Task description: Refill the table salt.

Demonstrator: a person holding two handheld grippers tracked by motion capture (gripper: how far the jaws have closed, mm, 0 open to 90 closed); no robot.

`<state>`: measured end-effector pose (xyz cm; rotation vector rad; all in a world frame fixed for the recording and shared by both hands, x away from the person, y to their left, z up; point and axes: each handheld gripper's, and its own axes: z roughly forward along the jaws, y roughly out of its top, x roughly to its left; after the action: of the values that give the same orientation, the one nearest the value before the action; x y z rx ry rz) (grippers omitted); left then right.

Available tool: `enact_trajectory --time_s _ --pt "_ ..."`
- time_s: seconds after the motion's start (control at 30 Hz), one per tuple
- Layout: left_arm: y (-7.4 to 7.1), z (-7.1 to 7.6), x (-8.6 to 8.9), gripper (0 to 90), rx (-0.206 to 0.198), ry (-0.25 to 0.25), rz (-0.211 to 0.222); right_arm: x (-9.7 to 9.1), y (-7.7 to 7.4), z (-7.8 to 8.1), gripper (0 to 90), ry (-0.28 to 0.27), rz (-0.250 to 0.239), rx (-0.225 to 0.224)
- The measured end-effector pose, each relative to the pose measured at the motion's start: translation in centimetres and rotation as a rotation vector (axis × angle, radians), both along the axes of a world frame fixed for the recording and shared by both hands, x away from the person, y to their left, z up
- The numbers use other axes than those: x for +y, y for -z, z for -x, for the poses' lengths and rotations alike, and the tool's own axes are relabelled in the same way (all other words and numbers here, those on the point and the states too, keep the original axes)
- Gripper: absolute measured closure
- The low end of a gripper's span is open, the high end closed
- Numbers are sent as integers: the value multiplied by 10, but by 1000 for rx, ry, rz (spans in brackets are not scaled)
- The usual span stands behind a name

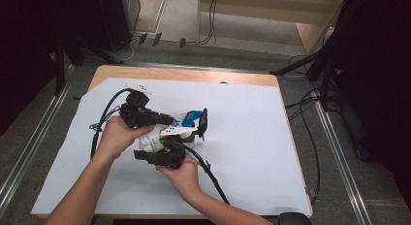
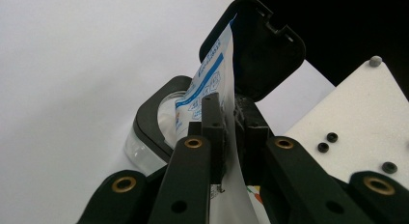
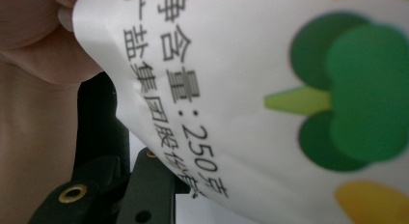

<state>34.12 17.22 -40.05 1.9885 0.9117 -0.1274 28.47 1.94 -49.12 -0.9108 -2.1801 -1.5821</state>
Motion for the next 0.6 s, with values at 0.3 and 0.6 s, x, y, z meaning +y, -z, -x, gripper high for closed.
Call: enact_trajectory --time_s 0.3,0.6 --pt "-1 0 1 879 1 -11 2 1 0 2 638 -6 19 -40" --pt "0 0 1 884 5 -14 1 5 0 3 577 -29 56 -68"
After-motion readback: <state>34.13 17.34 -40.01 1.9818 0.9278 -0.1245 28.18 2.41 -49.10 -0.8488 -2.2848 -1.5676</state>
